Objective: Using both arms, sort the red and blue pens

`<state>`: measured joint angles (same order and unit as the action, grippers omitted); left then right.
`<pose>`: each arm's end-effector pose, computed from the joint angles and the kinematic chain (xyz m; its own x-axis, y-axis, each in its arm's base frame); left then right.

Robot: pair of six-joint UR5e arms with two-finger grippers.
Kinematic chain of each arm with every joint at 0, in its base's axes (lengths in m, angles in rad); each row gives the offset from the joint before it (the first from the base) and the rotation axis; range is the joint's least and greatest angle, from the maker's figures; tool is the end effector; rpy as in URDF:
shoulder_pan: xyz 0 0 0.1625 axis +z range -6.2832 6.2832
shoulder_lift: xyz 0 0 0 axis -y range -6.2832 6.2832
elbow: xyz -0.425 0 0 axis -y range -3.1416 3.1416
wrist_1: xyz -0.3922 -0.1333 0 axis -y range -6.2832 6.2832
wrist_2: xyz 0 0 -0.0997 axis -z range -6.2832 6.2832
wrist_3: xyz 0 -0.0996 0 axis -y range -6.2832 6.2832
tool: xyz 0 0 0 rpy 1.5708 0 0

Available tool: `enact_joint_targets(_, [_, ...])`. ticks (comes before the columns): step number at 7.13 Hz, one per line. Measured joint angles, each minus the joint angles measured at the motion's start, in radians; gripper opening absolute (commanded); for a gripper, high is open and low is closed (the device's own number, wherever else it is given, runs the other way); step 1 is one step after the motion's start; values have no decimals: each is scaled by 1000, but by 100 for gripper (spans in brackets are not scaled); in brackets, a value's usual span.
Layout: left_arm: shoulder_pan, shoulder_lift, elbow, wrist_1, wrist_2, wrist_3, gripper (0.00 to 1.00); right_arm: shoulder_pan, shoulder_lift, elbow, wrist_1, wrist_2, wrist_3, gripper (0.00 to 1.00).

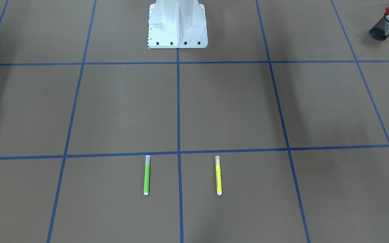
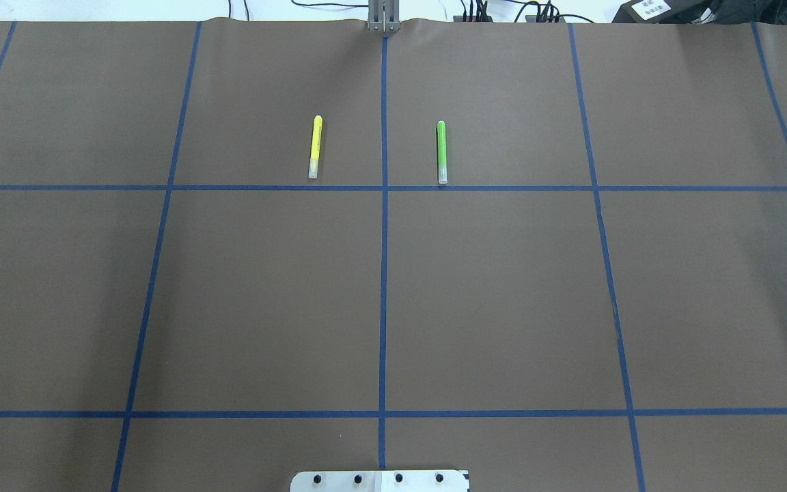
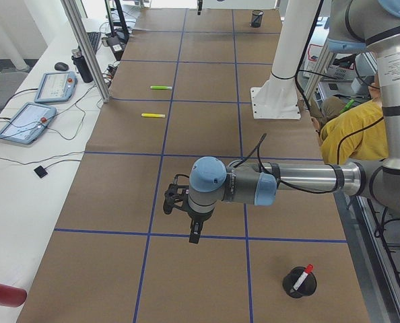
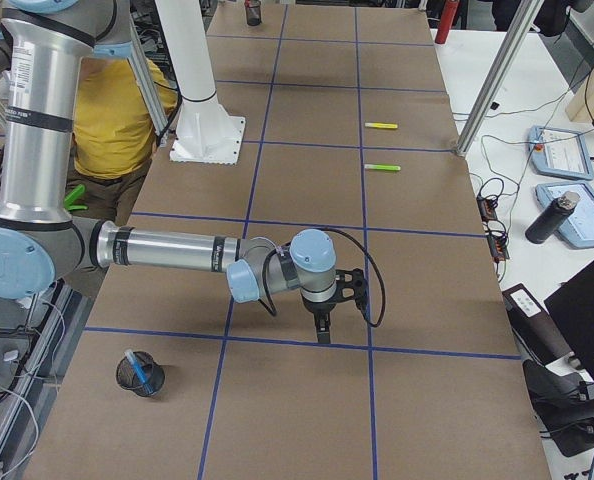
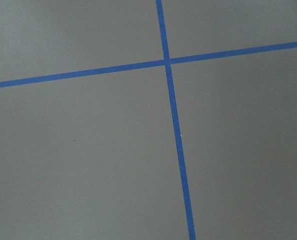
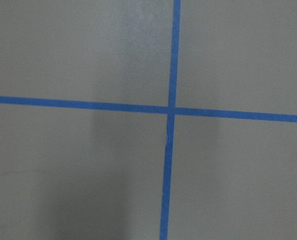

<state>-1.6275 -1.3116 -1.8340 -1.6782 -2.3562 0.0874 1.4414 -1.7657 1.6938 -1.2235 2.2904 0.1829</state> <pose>-0.0849 -0.3860 0.6306 0.7126 0.1249 -0.6903 -0.0059 0.9851 0.1721 0.0122 -0.4304 0.6526 0.7332 -0.0966 0.6731 -0.0093 0.9883 0.1520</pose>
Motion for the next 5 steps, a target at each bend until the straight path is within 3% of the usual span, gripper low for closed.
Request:
enact_joint_targets(3, [0,1,4,0,0,0,100,92,-13,110,-258,19,-203,100])
enact_joint_targets(5, [1,-3,-1,-2,0,-2,100,113,-12,117,-313,17,-246,100])
